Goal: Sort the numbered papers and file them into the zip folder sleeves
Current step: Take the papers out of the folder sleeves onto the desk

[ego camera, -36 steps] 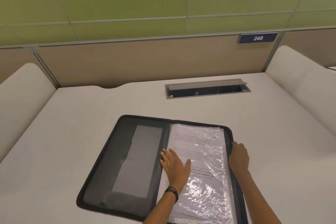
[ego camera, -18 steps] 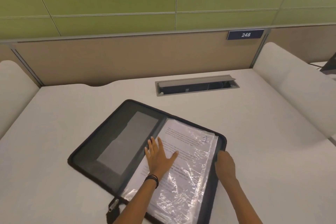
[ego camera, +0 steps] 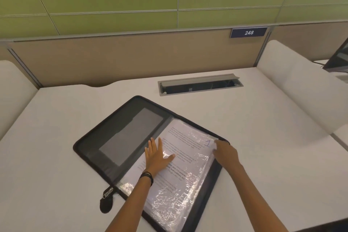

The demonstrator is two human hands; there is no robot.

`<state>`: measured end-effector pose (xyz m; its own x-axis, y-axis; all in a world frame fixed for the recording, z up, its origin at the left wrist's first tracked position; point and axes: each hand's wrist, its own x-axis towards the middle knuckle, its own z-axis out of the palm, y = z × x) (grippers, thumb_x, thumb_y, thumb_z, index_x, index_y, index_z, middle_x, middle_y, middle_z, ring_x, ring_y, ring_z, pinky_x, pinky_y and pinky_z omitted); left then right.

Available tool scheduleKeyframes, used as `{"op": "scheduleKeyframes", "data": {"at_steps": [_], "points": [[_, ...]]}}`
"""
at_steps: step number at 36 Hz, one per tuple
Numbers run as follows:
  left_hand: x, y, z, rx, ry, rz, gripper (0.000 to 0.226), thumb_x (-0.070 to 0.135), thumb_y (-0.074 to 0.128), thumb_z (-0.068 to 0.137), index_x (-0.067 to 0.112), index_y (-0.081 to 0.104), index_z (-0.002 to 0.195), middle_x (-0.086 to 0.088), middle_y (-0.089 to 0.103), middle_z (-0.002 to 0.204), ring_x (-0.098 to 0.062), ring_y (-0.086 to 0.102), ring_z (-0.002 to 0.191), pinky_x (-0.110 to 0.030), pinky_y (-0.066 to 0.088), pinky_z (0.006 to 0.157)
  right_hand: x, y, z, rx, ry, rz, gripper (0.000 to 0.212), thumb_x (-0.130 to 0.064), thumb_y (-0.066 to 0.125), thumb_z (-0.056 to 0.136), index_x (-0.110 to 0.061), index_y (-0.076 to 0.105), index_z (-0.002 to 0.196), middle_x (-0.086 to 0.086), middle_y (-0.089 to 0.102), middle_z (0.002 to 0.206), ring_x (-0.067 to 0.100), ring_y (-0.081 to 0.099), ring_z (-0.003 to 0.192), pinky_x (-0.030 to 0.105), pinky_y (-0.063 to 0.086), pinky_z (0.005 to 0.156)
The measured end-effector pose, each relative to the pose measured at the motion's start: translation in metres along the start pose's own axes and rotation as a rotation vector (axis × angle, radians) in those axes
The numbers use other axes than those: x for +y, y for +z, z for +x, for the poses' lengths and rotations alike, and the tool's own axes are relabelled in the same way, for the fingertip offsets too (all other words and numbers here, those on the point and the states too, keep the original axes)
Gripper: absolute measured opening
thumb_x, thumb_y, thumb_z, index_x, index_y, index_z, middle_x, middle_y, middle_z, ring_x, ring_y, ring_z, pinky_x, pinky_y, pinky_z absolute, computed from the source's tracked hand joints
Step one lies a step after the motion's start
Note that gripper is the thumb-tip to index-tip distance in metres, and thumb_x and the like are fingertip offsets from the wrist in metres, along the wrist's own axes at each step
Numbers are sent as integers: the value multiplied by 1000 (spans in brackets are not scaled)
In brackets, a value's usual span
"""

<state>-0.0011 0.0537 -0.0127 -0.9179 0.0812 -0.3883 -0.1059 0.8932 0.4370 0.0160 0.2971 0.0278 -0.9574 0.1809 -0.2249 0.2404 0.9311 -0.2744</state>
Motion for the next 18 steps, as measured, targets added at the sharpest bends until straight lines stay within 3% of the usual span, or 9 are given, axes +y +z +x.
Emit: {"op": "scheduleKeyframes", "data": {"at_steps": [1,3,9,12,18], "points": [[0,0,-2,-15,-5,-27,97,61,46,88,16,-16,148,-14,-27,154,-30,-25,141,-45,-13,114,3,0,6,42,-34,84,31,-9,41,95,-10,51,125,8,53,122,25,53,114,30,42,87],[0,0,-7,-61,-24,-91,96,57,48,90,17,-16,148,-14,-27,153,-30,-26,141,-45,-13,114,10,2,16,100,-118,211,43,-11,45,96,-9,40,138,11,46,132,26,47,120,31,40,94],[13,-4,-34,-137,-94,-346,83,50,45,94,20,-8,150,-9,-31,152,-29,-29,140,-46,-10,114,19,18,42,28,-45,237,51,-24,48,97,-3,33,141,17,38,142,32,39,128,36,30,104],[23,0,-37,-85,-149,-481,79,48,47,94,24,-3,151,-7,-29,153,-27,-27,141,-46,-10,115,16,25,44,51,-3,216,53,-30,46,97,-3,33,141,15,37,144,31,40,128,36,32,104],[28,11,-27,-21,-206,-447,77,49,43,96,23,-4,151,-12,-29,153,-31,-28,140,-47,-12,114,18,36,44,121,29,225,52,-32,46,97,-6,36,141,15,42,139,32,42,124,38,32,102]]}}
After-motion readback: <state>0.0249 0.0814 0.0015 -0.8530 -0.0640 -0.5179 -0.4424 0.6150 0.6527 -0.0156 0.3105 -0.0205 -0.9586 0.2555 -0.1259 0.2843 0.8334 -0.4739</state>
